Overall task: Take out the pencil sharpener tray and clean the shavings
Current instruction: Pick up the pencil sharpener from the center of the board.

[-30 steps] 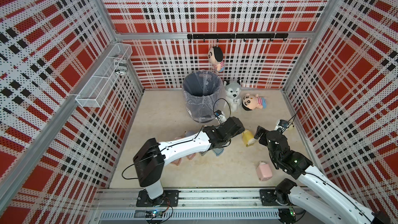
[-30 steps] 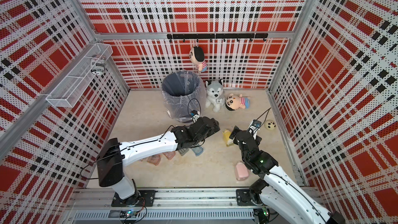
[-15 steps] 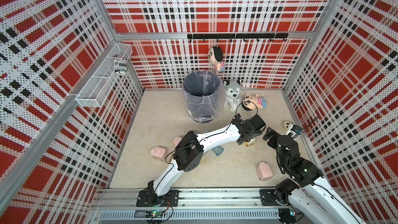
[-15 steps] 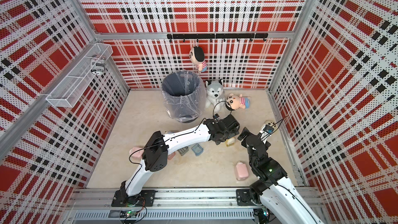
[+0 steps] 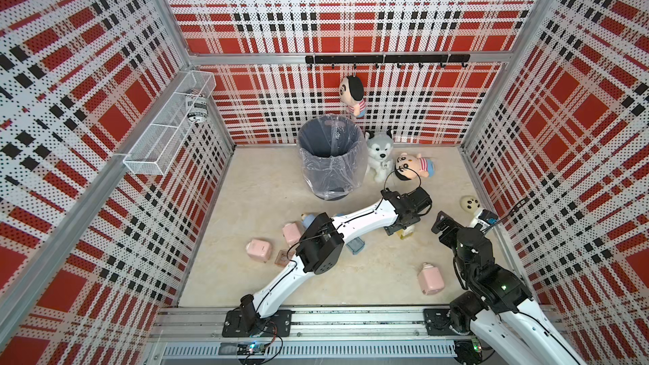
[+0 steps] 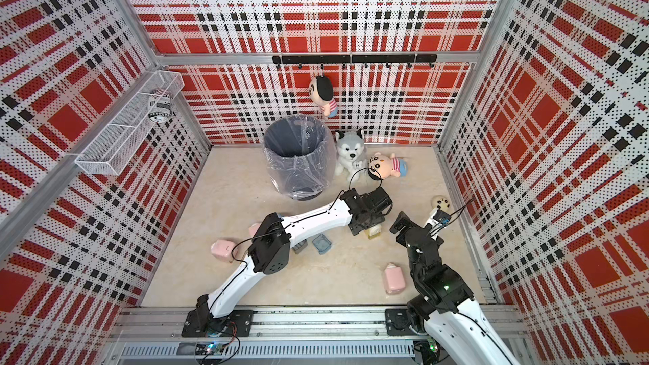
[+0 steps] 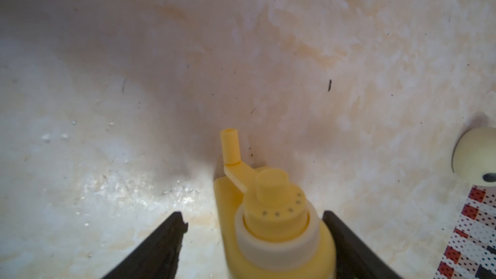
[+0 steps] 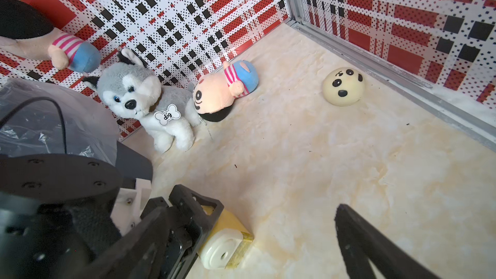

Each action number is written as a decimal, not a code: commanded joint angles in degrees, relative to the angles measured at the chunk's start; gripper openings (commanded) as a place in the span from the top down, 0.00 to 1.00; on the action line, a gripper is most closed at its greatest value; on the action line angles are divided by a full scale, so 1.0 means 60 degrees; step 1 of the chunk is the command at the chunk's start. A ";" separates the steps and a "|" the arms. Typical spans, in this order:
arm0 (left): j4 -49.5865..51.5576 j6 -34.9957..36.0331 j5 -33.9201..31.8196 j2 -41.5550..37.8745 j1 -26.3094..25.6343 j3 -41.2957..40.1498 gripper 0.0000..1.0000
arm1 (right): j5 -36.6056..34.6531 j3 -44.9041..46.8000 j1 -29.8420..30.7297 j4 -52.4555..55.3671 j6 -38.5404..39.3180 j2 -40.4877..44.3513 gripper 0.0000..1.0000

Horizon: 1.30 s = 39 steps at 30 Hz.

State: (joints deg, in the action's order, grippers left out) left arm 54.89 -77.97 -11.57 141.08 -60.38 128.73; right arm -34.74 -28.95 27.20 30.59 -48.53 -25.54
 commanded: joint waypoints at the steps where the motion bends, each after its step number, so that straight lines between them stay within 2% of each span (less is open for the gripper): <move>1: 0.0373 0.0074 -0.0078 0.0292 0.0058 0.0159 0.26 | 0.0106 0.0124 -0.0076 -0.0022 -0.0057 0.0009 0.00; 4: 0.0379 0.0060 -0.0163 0.0170 0.0073 0.0124 0.32 | 0.0190 0.0157 -0.0080 -0.0138 0.0024 -0.0073 0.00; 10: 0.0362 0.0077 -0.0141 -0.0088 0.0073 -0.0010 0.52 | 0.0571 0.0298 -0.0080 -0.0514 0.0301 -0.0222 0.00; 14: 0.0369 0.0019 -0.0326 -0.0518 0.0066 -0.0511 0.60 | 0.0907 0.0398 -0.0071 -0.0757 0.0531 -0.0340 0.00; 20: 0.0367 -0.0027 -0.0606 -0.1532 0.0061 -0.1360 0.62 | 0.1816 0.0567 -0.0080 -0.1354 0.1453 -0.0413 0.00; 25: 0.0363 -0.0262 -0.1204 -0.2985 0.0038 -0.2484 0.61 | 0.3000 0.0685 -0.0080 -0.2014 0.2173 -0.0293 0.00; 35: 0.0243 -0.0803 -0.2103 -0.6172 0.0208 -0.5532 0.61 | 0.5009 0.0980 -0.0025 -0.3407 0.2263 -0.0741 0.00; 39: 0.0057 -0.1023 -0.2063 -0.7161 0.0482 -0.6599 0.61 | 0.5184 0.1329 0.0346 -0.4182 0.2400 -0.0896 0.00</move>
State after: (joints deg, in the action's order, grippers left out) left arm 55.99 -82.43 -22.15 101.03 -58.85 92.05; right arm -6.33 -22.09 28.01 10.68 -35.35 -30.50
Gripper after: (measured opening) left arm 0.504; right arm 0.999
